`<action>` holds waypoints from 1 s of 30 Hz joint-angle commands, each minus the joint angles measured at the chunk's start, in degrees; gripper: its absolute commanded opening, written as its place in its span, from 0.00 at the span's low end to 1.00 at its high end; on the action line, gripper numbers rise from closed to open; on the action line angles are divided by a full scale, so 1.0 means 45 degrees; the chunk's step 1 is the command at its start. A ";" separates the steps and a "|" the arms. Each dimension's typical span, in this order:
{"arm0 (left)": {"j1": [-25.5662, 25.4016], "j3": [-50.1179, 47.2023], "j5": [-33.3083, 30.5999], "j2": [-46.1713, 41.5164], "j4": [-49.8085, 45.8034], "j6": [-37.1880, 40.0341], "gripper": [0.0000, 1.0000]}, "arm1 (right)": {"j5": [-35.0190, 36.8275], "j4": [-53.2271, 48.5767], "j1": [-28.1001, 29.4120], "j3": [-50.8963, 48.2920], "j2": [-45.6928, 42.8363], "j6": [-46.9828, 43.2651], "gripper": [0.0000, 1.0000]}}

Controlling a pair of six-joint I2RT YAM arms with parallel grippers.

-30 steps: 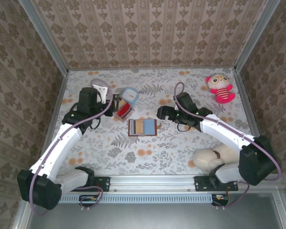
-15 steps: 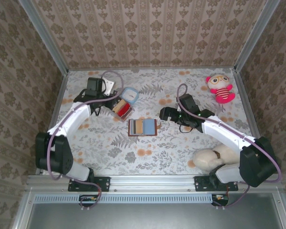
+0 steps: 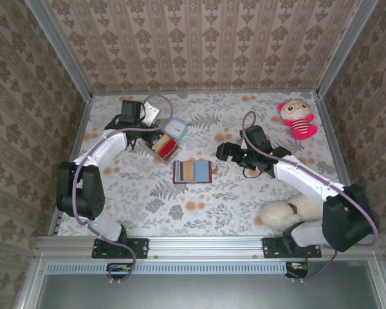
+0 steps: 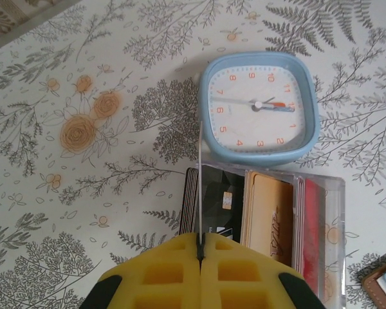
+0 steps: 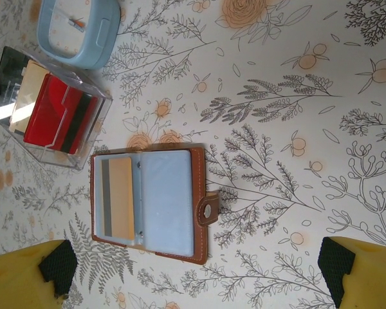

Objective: Take the credit cards out of the card holder

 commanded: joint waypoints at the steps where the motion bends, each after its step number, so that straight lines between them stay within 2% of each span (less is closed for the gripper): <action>1: 0.0146 0.0429 0.0067 0.0312 -0.0471 0.0543 0.00 | -0.0339 0.0256 -0.0095 0.0043 0.0157 0.0149 1.00; 9: 0.0143 0.0644 -0.0118 0.0912 -0.1305 0.0623 0.00 | -0.0829 0.0336 -0.0129 0.0106 0.0046 0.0211 1.00; 13: 0.0152 0.0565 -0.0465 0.0722 -0.1516 0.0595 0.08 | -0.0848 0.0336 -0.0119 0.0072 0.0004 0.0240 1.00; 22: 0.0131 0.0446 -0.1160 0.0630 -0.1909 0.0578 0.09 | -0.1043 0.0510 -0.0133 0.0013 0.0099 0.0387 1.00; 26: 0.0134 0.0550 -0.0961 0.0438 -0.1831 0.0154 0.21 | -0.1064 0.0453 -0.0131 -0.0026 0.0056 0.0369 1.00; 30: 0.0134 0.0715 -0.0817 -0.0098 -0.1679 -0.0486 0.40 | -0.1083 0.0526 -0.0129 -0.0132 -0.0091 0.0358 1.00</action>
